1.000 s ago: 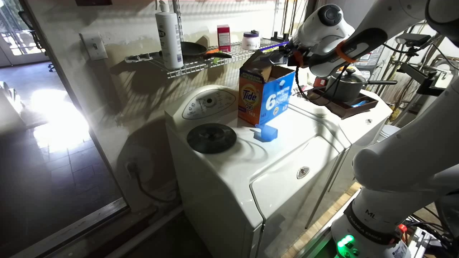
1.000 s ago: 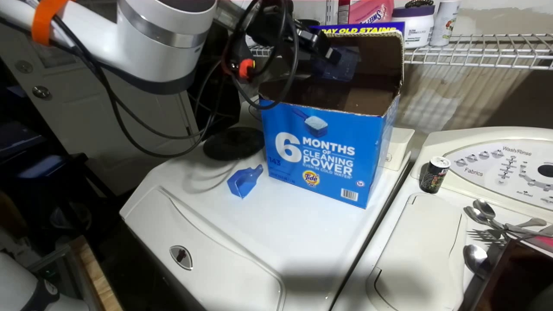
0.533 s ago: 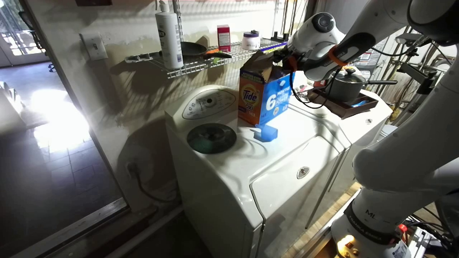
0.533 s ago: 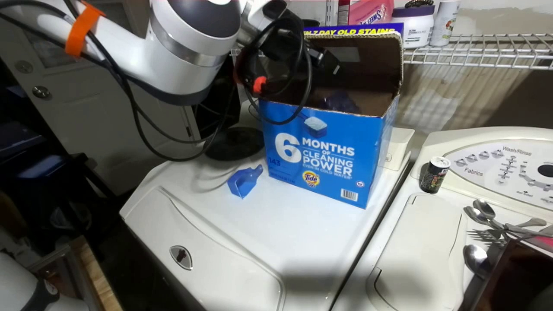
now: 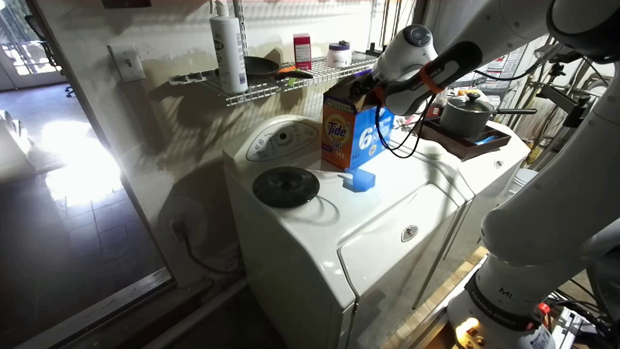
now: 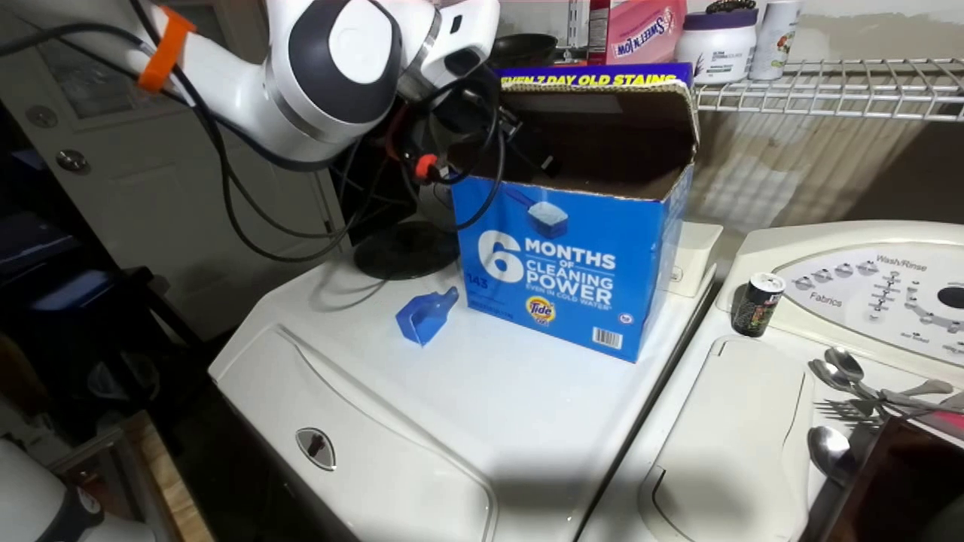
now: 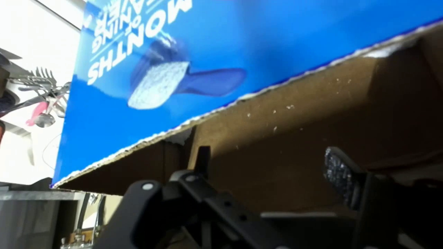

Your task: Remove the purple cup from the rack and put it in the blue box

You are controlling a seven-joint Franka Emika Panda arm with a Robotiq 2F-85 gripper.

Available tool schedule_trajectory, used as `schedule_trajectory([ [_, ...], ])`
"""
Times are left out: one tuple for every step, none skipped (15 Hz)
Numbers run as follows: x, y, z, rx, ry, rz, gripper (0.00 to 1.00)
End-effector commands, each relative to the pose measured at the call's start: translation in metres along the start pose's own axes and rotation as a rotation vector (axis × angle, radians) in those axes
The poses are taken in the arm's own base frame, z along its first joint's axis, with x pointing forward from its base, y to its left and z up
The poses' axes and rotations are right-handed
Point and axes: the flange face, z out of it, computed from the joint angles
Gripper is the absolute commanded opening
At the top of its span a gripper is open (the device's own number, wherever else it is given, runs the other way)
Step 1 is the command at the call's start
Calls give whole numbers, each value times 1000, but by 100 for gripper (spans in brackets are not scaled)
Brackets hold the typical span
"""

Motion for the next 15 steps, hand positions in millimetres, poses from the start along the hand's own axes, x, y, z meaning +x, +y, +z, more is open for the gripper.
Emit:
schedule_trajectory([
  [12,0,-33,-84,-113,-90,100],
  [19,10,-42,-139,-127,-131,100],
  [27,14,-54,-186,-144,-165,100],
  [34,18,-63,-231,-156,-197,100],
  [40,22,-72,-268,-178,-227,100],
  [44,22,-80,-271,-201,-239,100],
  [45,18,-86,-232,-220,-209,100],
  [51,17,-95,-211,-236,-186,100],
  [52,15,-100,-190,-253,-158,100],
  [55,14,-106,-182,-253,-136,100],
  [60,13,-112,-172,-252,-107,100],
  [65,12,-118,-151,-243,-68,100],
  [70,14,-123,-162,-237,-56,100],
  [75,13,-128,-147,-226,-30,100],
  [79,13,-132,-138,-225,-7,100],
])
